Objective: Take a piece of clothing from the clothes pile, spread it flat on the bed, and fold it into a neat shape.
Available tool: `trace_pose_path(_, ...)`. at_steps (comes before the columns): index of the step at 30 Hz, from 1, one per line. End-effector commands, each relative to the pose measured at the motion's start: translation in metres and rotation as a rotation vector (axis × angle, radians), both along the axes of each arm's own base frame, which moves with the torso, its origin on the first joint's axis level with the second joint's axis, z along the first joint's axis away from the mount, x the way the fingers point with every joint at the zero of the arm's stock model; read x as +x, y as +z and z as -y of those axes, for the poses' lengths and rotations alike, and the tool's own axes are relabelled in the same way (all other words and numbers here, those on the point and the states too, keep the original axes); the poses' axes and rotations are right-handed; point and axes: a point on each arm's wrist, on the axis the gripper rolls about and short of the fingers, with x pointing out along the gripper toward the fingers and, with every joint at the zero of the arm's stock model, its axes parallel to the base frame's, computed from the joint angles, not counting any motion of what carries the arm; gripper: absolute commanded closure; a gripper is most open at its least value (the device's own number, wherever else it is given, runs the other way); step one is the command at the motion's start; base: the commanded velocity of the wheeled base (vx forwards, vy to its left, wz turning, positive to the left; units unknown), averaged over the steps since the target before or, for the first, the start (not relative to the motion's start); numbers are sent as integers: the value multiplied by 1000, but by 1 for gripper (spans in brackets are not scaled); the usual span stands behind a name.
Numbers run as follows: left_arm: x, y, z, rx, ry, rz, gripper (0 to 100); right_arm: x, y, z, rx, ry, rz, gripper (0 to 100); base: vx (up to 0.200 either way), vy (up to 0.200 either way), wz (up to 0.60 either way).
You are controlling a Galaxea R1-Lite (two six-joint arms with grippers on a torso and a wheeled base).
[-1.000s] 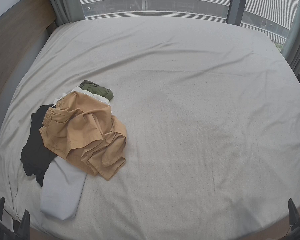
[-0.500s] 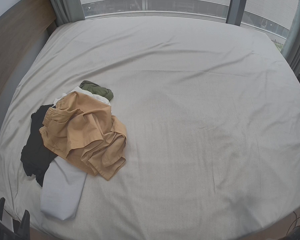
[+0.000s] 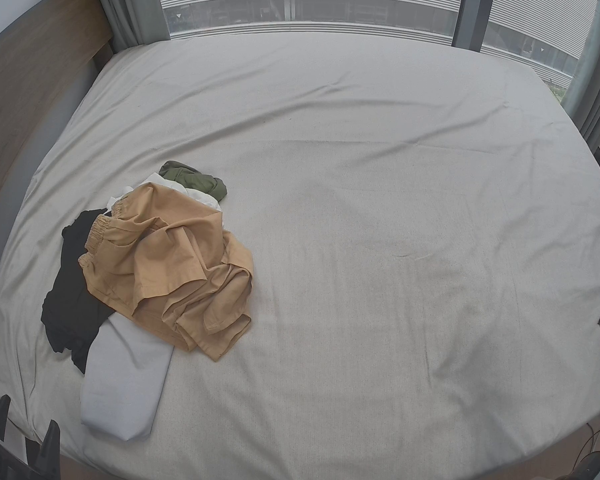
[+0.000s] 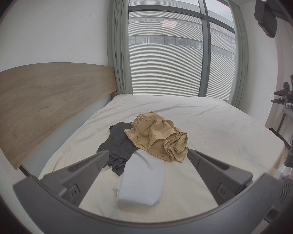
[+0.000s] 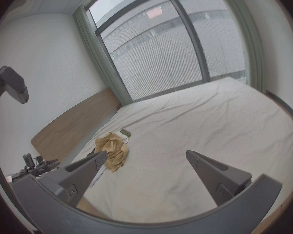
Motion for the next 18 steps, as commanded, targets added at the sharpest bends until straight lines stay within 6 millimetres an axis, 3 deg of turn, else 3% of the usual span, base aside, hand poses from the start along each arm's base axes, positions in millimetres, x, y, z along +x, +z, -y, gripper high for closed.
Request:
trace_pose_path(1, 0, -5, 0, 1, 1, -3, 0, 27, 2, -11, -13, 68, -116, 0, 0, 0, 0)
trace_pose_path(8, 0, -5, 0, 1, 1, -3, 0, 41, 6, -23, -29, 150, -161, 0, 0, 0, 0)
trace_pose_path(15, 0, -5, 0, 0, 1, -3, 0, 69, 11, -43, -55, 216, -229, 0, 0, 0, 0)
trace_pose_path(18, 0, -5, 0, -2, 1, -3, 0, 91, 11, -59, -61, 246, -233, 0, 0, 0, 0)
